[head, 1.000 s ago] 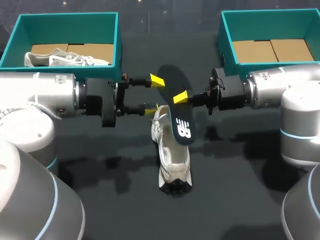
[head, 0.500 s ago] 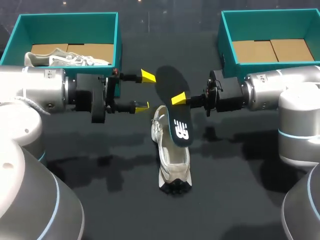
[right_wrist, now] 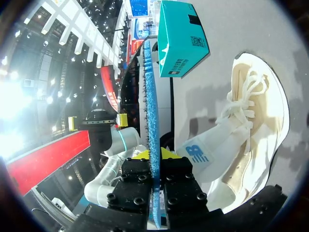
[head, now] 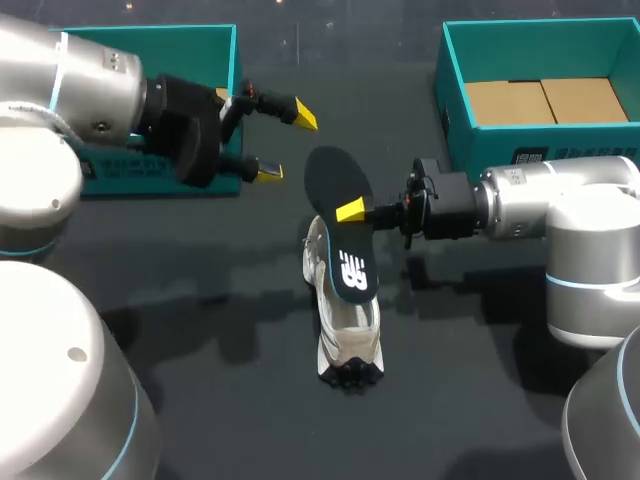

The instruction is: Take the shoe out of the shoebox, open the shoe tongue, remove and reinsert the insole, then place the shoe into the shoebox

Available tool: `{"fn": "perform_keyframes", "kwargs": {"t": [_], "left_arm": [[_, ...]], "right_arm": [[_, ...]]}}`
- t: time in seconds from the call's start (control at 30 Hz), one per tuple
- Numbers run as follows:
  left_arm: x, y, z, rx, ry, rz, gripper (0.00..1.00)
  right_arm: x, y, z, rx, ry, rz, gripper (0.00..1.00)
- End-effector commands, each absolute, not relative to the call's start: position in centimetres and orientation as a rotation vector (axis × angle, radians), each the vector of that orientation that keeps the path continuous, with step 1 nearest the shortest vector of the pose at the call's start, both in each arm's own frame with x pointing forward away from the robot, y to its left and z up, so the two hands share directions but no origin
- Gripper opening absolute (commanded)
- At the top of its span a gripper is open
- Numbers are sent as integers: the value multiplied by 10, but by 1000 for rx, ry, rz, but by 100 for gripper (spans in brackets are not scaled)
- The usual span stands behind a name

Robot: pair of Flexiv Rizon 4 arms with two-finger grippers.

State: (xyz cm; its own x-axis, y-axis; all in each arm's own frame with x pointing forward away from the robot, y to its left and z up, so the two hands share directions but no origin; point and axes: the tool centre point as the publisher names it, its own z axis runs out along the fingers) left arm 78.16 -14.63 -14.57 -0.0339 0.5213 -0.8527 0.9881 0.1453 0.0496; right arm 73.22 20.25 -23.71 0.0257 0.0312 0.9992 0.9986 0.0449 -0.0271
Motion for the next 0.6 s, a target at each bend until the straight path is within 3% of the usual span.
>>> {"fn": "perform_keyframes", "kwargs": {"t": [0.03, 0.6], "left_arm": [[788, -153, -141, 1668, 1868, -549, 100], [828, -190, -113, 1968, 2235, -216, 100]], "right_arm": [[730, 204, -236, -1217, -1233, -1144, 0], [730, 204, -236, -1217, -1233, -1144, 0]]}}
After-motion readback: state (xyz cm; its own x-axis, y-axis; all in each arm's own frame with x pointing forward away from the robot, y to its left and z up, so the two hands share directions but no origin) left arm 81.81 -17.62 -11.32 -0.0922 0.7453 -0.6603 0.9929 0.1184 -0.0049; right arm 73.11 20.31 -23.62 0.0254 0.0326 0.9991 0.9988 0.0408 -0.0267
